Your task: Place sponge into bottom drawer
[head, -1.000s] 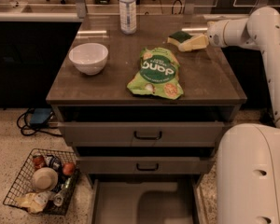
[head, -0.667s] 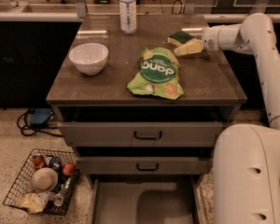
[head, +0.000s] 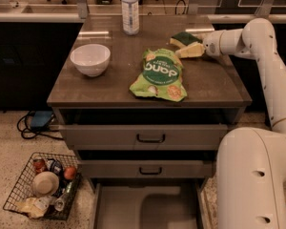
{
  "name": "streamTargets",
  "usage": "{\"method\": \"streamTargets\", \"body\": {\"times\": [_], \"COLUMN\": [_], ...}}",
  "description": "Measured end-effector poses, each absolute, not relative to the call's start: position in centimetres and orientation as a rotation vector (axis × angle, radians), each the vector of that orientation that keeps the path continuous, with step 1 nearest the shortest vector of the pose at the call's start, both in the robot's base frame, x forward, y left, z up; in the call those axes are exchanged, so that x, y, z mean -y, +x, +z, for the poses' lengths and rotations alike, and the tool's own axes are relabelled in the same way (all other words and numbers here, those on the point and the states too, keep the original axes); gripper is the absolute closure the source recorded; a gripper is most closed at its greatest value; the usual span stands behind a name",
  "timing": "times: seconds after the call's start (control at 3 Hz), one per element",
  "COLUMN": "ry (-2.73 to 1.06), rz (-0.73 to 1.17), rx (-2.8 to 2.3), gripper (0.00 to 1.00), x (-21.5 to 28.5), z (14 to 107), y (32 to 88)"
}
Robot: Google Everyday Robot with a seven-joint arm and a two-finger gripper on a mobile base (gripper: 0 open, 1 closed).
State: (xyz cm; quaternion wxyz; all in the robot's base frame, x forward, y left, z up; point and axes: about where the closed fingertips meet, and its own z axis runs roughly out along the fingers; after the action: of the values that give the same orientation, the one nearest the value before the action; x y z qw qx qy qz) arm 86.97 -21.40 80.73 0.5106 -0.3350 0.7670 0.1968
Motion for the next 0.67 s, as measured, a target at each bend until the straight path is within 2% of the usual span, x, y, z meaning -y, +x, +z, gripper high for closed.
{"method": "streamTargets", "body": {"times": [0.33, 0.67], "ry": [-0.807, -0.807], "rz": [0.474, 0.474], "rx": [-1.846, -1.846], "gripper": [0.64, 0.96], "x": [21.39, 21.37], "z": [80.99, 81.50], "y": [86.97, 86.96]}}
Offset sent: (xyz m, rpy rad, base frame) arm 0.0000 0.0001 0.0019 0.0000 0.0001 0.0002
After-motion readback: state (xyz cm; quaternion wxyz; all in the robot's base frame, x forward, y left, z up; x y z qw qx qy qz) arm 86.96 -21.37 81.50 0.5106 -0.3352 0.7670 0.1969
